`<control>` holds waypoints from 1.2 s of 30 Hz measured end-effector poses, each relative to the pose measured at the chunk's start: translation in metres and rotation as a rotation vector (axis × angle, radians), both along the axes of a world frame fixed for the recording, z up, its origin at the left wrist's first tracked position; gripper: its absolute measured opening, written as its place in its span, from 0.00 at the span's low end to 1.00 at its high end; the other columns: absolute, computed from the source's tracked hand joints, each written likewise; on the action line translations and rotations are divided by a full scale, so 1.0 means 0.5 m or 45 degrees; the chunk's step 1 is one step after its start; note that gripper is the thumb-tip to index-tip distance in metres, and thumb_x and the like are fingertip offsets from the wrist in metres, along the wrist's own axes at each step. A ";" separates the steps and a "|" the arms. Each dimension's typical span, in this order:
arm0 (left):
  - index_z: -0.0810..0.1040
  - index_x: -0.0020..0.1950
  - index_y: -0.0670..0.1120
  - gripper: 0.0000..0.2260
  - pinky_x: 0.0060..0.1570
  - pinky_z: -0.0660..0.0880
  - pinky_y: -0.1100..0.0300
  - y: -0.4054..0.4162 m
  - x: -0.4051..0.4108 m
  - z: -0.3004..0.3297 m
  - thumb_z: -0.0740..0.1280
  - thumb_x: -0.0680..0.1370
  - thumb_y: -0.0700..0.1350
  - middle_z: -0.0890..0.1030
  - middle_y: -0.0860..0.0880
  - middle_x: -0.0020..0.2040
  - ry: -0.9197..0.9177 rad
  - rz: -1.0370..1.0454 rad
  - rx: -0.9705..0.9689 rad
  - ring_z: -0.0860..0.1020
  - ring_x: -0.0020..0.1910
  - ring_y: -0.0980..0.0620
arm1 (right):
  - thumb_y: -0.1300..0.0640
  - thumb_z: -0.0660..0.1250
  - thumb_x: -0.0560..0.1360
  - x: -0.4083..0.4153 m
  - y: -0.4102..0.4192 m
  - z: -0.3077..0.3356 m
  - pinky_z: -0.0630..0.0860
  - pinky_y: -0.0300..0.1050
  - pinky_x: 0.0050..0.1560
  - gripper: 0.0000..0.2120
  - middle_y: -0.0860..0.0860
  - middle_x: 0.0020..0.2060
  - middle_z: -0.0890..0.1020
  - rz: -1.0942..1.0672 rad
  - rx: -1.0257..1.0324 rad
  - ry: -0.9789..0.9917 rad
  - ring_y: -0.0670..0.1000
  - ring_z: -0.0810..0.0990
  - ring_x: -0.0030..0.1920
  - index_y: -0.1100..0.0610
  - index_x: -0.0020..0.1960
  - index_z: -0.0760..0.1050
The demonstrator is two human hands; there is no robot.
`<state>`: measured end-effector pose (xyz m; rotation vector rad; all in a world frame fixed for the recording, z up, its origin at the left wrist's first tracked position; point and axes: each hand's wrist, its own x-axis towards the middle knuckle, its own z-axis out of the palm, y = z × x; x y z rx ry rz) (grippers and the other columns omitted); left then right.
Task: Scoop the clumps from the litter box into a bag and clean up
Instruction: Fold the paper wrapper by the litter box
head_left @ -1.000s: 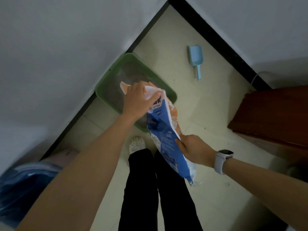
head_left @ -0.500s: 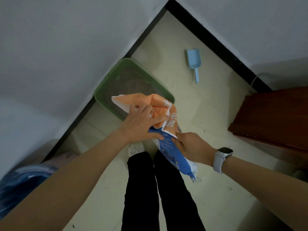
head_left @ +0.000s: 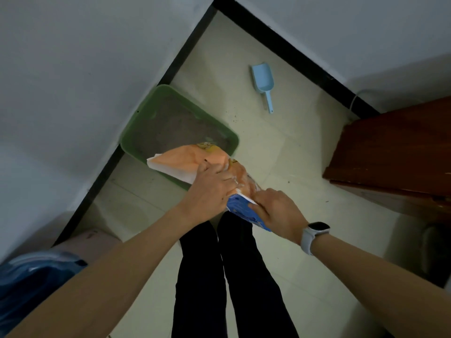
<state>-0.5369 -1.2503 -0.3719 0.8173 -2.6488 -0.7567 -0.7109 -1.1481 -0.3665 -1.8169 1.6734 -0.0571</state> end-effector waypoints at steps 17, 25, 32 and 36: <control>0.82 0.49 0.39 0.17 0.48 0.70 0.46 -0.066 0.066 -0.005 0.60 0.73 0.49 0.81 0.41 0.41 -0.187 0.580 0.445 0.76 0.43 0.41 | 0.58 0.56 0.77 0.019 -0.006 -0.055 0.65 0.46 0.40 0.15 0.59 0.51 0.80 -0.130 0.507 0.300 0.63 0.76 0.51 0.57 0.63 0.70; 0.79 0.51 0.44 0.06 0.52 0.62 0.56 -0.100 0.076 -0.077 0.64 0.78 0.42 0.79 0.46 0.51 -0.251 0.792 0.678 0.72 0.53 0.46 | 0.50 0.50 0.79 0.009 -0.034 -0.027 0.63 0.46 0.36 0.19 0.61 0.47 0.80 -0.131 0.460 0.142 0.64 0.76 0.46 0.60 0.56 0.73; 0.73 0.60 0.43 0.12 0.59 0.59 0.51 -0.092 0.021 -0.133 0.53 0.82 0.43 0.74 0.43 0.61 -0.560 0.897 0.702 0.67 0.61 0.42 | 0.54 0.54 0.80 0.001 -0.061 -0.010 0.71 0.50 0.43 0.13 0.62 0.46 0.80 -0.091 0.555 0.154 0.64 0.76 0.45 0.62 0.51 0.72; 0.70 0.64 0.43 0.14 0.59 0.60 0.49 -0.098 0.000 -0.147 0.54 0.80 0.40 0.70 0.43 0.63 -0.623 0.862 0.697 0.65 0.62 0.42 | 0.53 0.54 0.80 -0.003 -0.080 0.004 0.69 0.50 0.43 0.14 0.63 0.46 0.79 -0.074 0.586 0.179 0.65 0.75 0.47 0.63 0.51 0.72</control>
